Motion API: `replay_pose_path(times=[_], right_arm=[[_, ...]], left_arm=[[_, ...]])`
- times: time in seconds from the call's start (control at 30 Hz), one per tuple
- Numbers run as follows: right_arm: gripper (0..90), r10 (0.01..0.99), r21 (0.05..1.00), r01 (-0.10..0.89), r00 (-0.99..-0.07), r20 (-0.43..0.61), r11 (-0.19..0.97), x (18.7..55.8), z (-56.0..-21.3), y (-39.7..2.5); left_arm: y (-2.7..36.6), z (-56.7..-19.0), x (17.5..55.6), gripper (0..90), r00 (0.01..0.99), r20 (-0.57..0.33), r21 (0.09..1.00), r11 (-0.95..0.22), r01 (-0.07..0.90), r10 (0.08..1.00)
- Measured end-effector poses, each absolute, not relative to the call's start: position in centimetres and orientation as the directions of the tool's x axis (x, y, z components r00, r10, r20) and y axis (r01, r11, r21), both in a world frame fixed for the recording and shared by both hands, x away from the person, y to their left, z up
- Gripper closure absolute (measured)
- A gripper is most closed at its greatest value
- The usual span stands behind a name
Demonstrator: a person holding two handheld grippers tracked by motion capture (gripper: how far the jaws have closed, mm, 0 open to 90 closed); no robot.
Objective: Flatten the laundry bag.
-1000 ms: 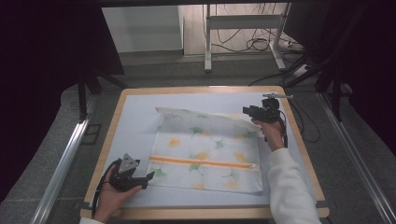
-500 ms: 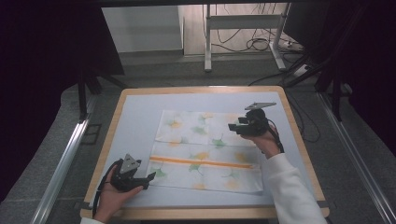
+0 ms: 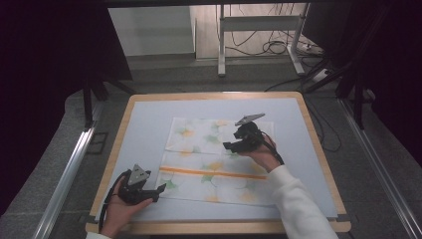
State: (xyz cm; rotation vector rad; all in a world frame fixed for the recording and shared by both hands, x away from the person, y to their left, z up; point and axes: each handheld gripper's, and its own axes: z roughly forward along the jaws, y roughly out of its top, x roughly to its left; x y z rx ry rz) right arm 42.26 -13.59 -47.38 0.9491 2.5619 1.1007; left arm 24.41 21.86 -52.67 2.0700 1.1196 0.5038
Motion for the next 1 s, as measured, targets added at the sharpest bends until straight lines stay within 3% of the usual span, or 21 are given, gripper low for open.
replay_pose_path(times=[0.63, 1.0], right_arm=[[33.9, 0.485, 0.545, 0.407, -0.874, 0.001, 0.733, 43.7, -51.3, -2.0], [49.9, 0.49, 0.517, 0.407, -0.872, -0.027, 0.753, 44.7, -51.6, -1.7]], left_arm=[[21.9, -52.6, 24.3, 25.9, 0.555, 0.0, 0.749, -0.368, 0.551, 0.832], [21.9, -52.6, 24.3, 25.9, 0.557, -0.003, 0.748, -0.368, 0.552, 0.83]])
